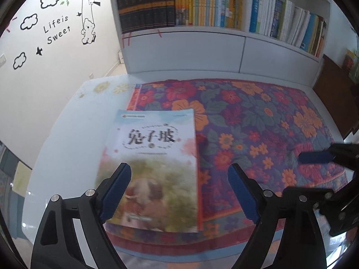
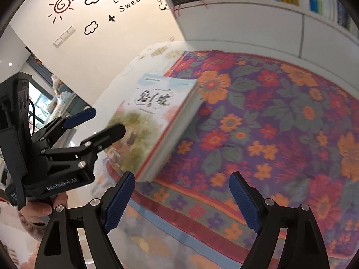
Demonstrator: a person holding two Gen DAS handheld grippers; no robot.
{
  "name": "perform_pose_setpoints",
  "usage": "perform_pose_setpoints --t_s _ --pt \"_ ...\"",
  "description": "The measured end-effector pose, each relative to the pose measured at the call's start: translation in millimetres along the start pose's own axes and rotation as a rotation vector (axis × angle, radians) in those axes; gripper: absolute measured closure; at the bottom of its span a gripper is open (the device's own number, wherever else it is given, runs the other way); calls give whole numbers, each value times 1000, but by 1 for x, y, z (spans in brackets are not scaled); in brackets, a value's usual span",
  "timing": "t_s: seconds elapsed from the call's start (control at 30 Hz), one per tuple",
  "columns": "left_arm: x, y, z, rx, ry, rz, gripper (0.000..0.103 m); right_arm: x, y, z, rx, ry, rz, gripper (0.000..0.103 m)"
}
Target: Organize books
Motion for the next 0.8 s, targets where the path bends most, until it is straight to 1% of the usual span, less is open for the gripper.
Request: perform_pose_setpoints --t_s 0.1,0.13,0.17,0.27,0.3,0.37,0.43,0.47,0.57,0.63,0.67,0.7,0.73,0.8 --pt "-15 -8 3 -11 10 -10 16 -18 -8 -14 -36 -71 -23 18" --pt "-21 -14 4 -18 2 -24 15 -24 -11 -20 -57 -88 -29 18" --pt "-27 -19 5 -21 -11 -39 15 -30 -14 -25 -84 -103 -32 15" --pt "-41 -35 12 -3 -27 -73 15 -50 -26 -39 -169 -199 -29 6" --pt "-48 -42 15 10 -34 -73 15 -57 -31 -42 -190 -231 -19 6" --pt "-57 -53 19 26 -30 -69 15 -69 -40 -44 -211 -289 11 6" --pt "-63 -65 21 43 -16 -68 15 -75 -44 -43 -219 -327 25 6" --pt "-67 -70 21 48 -21 -74 15 -77 -46 -42 -219 -350 24 6" --pt "-74 -84 21 62 -19 -70 15 -81 -50 -41 -223 -372 51 6" --pt "-80 -91 21 74 -8 -34 15 -84 -54 -40 -220 -356 98 6" --pt "-83 -94 21 81 -17 -13 15 -84 -57 -40 -219 -358 110 6" --pt "-86 -97 21 86 -35 5 15 -83 -60 -41 -218 -366 113 6" --pt "-86 -98 21 84 -36 4 15 -82 -61 -40 -214 -376 108 6" --pt "-82 -98 19 77 -10 4 15 -77 -67 -39 -201 -388 92 6"
Point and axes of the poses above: each gripper's, at about its wrist camera, not at the fingertips, and z roughly the way its jaws point, x to its left, y to its top, the point moved 9 cm from there along z, roughly the way its jaws point, and after that the axes turned 10 degrees about -y, right-handed, at the moved point
